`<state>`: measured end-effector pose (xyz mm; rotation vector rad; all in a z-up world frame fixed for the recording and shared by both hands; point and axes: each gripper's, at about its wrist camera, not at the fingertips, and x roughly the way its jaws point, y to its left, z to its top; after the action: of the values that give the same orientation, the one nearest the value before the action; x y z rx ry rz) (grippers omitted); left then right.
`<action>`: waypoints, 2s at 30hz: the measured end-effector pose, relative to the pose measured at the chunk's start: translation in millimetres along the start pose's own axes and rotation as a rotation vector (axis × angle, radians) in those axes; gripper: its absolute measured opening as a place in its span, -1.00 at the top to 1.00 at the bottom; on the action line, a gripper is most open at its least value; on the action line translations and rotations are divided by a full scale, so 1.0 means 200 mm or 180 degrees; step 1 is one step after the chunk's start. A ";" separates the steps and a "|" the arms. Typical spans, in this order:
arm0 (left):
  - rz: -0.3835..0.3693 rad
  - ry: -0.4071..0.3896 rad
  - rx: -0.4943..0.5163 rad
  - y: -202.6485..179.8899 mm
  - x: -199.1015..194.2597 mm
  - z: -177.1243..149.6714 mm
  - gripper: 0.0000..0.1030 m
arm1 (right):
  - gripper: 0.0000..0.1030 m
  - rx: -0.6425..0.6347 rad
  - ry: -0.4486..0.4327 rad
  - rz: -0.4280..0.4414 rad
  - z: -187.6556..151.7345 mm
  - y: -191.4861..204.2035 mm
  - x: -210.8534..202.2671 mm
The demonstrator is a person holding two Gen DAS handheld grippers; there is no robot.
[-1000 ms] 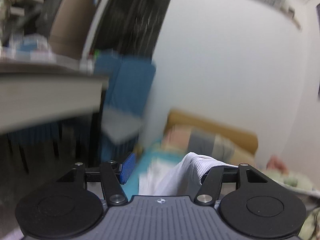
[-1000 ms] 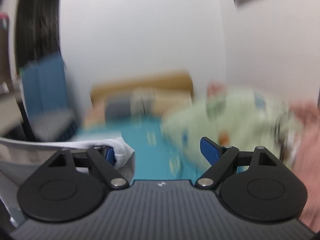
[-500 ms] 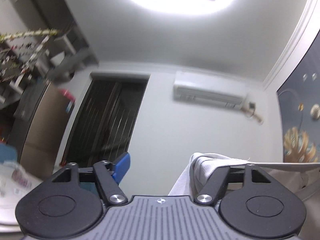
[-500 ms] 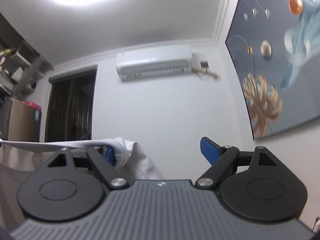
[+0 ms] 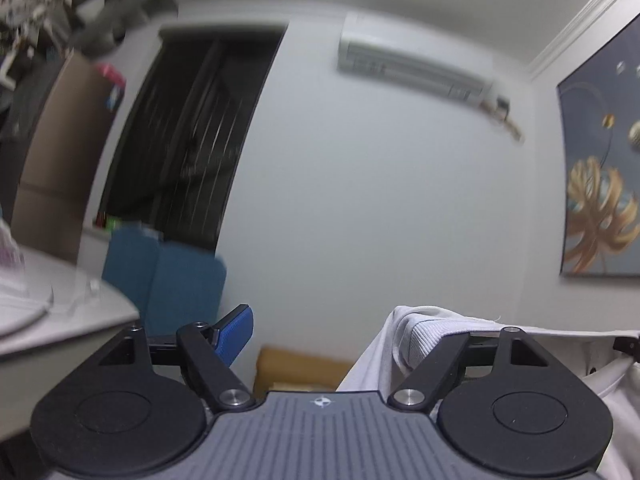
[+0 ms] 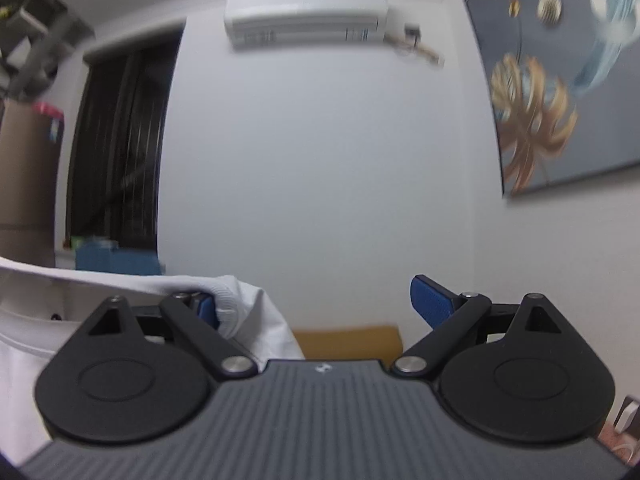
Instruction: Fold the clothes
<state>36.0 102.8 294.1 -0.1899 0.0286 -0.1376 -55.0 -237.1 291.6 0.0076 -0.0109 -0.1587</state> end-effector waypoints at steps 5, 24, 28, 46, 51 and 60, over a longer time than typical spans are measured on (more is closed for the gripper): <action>0.0182 0.0386 0.0116 0.15 0.72 -0.46 -0.55 | -0.83 -0.0087 0.0426 -0.0042 -0.45 0.07 0.69; 0.0562 0.2518 0.0436 0.64 2.70 -2.24 -0.84 | -0.83 -0.0269 0.2223 0.0207 -2.27 0.34 2.63; 0.0462 0.3169 0.0662 0.61 2.73 -2.27 -0.95 | -0.83 -0.0082 0.2556 0.0497 -2.25 0.36 2.68; 0.0147 0.2005 0.0370 0.45 1.69 -1.60 -0.99 | -0.82 0.0538 0.2074 0.0691 -1.70 0.33 1.93; 0.0119 0.1945 0.0160 0.42 1.13 -1.50 -0.99 | -0.83 0.0626 0.1869 0.0718 -1.54 0.26 1.45; 0.0462 0.1958 -0.0165 0.53 0.70 -1.44 -0.95 | -0.83 0.0751 0.1844 0.0685 -1.53 0.13 0.70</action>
<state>177.7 132.1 -11.4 -0.1910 0.6575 -0.0461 90.4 -231.2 -13.7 0.2866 0.5463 0.0650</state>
